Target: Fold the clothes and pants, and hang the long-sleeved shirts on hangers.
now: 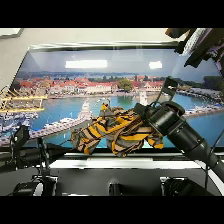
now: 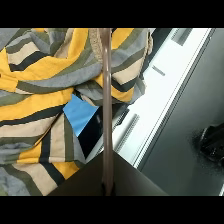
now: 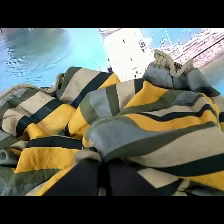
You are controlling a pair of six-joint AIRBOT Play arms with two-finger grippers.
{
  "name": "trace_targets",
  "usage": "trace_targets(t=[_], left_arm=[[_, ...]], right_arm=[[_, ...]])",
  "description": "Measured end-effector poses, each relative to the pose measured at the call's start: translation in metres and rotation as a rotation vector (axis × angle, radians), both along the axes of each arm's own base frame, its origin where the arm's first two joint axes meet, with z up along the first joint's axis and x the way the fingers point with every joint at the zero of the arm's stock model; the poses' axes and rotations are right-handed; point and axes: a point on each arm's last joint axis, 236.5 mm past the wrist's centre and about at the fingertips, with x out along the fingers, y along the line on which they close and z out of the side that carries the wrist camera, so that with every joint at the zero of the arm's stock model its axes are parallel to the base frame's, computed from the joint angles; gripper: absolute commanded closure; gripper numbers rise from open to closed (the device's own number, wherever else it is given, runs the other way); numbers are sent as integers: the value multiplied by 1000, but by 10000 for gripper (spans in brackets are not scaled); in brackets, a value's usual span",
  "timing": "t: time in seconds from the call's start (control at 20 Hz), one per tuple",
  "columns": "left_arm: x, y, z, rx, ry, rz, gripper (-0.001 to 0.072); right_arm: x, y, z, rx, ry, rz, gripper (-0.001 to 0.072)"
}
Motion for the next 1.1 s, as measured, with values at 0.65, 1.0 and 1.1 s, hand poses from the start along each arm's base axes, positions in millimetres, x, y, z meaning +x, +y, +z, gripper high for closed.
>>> trace_targets(t=[0.65,1.0,1.1], left_arm=[[13,-31,-18,-11,28,-126,689],[28,-50,-29,-8,15,-135,689],[30,-56,-29,-24,8,-144,689]], right_arm=[[-9,-3,20,21,-30,36,684],[-32,-6,50,66,-29,87,683],[-37,-6,64,81,-38,106,683]])
